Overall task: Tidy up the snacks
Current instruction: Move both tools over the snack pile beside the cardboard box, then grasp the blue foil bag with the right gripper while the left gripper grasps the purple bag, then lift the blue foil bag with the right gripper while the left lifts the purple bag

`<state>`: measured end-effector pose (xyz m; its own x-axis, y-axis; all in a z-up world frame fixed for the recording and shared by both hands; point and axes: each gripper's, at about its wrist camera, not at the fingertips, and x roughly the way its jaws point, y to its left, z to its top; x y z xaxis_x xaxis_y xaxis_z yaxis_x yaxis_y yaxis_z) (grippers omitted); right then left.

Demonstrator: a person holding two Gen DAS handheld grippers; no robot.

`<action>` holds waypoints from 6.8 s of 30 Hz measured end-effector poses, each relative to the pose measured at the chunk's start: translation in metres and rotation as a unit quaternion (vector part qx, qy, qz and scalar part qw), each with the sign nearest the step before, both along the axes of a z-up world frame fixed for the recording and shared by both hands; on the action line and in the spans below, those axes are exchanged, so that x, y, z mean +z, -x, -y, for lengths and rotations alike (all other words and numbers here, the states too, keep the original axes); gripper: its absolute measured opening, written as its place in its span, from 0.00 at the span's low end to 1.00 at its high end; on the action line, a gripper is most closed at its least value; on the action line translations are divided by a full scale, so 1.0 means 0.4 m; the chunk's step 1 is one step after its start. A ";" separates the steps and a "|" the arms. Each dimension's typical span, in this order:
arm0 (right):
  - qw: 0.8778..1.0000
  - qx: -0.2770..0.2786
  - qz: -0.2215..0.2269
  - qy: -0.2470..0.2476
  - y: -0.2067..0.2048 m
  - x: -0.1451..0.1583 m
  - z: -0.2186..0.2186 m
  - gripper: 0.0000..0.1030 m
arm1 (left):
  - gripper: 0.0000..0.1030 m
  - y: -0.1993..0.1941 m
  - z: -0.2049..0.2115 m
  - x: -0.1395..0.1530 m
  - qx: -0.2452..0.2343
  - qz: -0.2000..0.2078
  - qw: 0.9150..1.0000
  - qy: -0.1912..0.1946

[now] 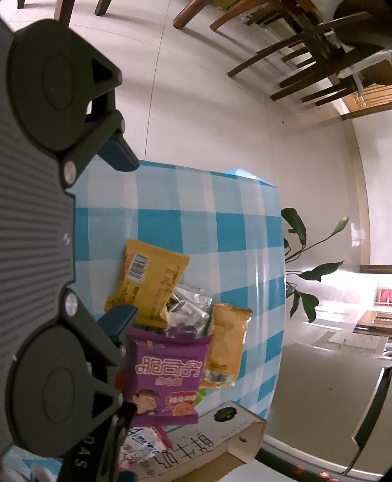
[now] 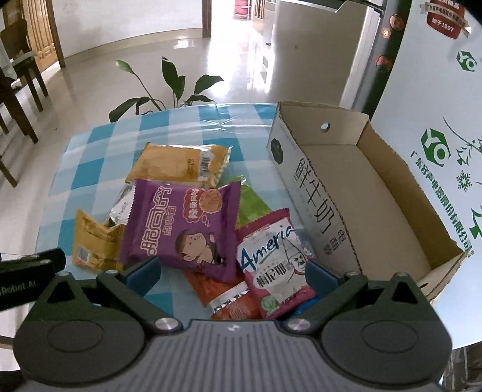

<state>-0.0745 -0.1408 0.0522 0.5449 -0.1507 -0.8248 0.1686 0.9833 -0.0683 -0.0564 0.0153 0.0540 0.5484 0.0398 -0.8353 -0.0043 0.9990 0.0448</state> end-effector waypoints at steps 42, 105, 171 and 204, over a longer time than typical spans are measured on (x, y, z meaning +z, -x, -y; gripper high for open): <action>1.000 0.015 0.001 0.014 -0.004 -0.019 -0.003 1.00 | 0.86 0.011 0.028 -0.019 -0.018 -0.009 1.000 -0.020; 0.997 0.010 0.041 -0.060 0.153 -0.124 0.115 0.73 | 0.88 -0.131 0.198 -0.040 -0.133 -0.042 0.975 0.173; 0.973 -0.059 0.109 -0.196 0.237 0.038 0.266 0.68 | 0.90 -0.046 0.123 -0.160 0.227 -0.076 0.945 0.221; 0.990 0.058 0.043 -0.123 0.143 0.028 0.127 0.68 | 0.72 0.133 0.048 -0.044 -0.036 0.045 0.991 0.119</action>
